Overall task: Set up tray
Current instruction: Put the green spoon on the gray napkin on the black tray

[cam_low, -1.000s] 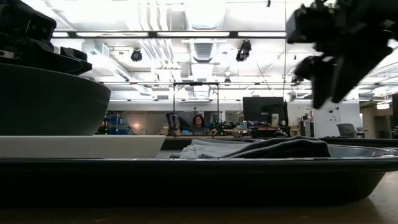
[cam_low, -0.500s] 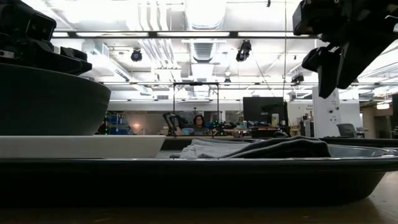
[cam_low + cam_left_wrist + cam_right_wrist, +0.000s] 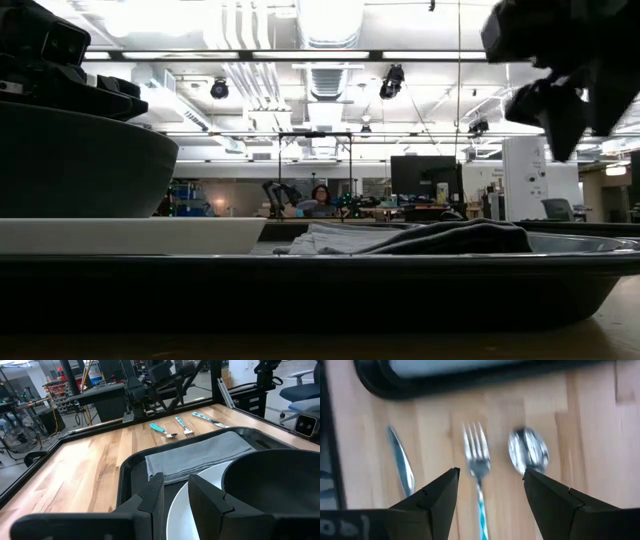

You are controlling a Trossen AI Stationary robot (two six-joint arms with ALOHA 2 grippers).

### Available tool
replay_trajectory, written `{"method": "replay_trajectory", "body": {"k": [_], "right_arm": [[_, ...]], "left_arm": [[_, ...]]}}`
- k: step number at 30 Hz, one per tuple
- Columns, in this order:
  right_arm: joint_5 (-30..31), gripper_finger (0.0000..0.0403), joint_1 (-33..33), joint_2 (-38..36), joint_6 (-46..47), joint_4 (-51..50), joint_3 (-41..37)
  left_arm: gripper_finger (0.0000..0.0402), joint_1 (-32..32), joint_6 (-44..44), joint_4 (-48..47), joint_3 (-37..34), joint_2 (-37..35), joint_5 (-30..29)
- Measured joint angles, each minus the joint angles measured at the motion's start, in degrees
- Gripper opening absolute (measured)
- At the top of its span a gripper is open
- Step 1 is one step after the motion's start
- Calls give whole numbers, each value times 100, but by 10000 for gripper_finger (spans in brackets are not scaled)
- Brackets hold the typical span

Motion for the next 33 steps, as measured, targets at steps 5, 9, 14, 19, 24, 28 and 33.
{"method": "replay_trajectory", "body": {"k": [5,9,14,19,24,28,33], "right_arm": [[139,215,50,-3,-70,-623,-100],[207,215,44,-11,-398,-632,-353],[479,215,44,-5,-867,-489,-589],[583,215,46,-27,-1026,-366,-696],[504,215,51,-29,-964,-227,-802],[229,215,246,-29,-535,30,-794],[475,214,670,-36,-69,75,-686]], "left_arm": [[71,-2,2,2,0,0,2],[71,1,0,2,0,0,0],[71,1,0,1,0,1,0],[71,0,2,-1,0,2,-1],[71,1,2,0,0,0,1],[71,0,2,2,0,2,2],[71,0,2,1,0,0,-1]]}}
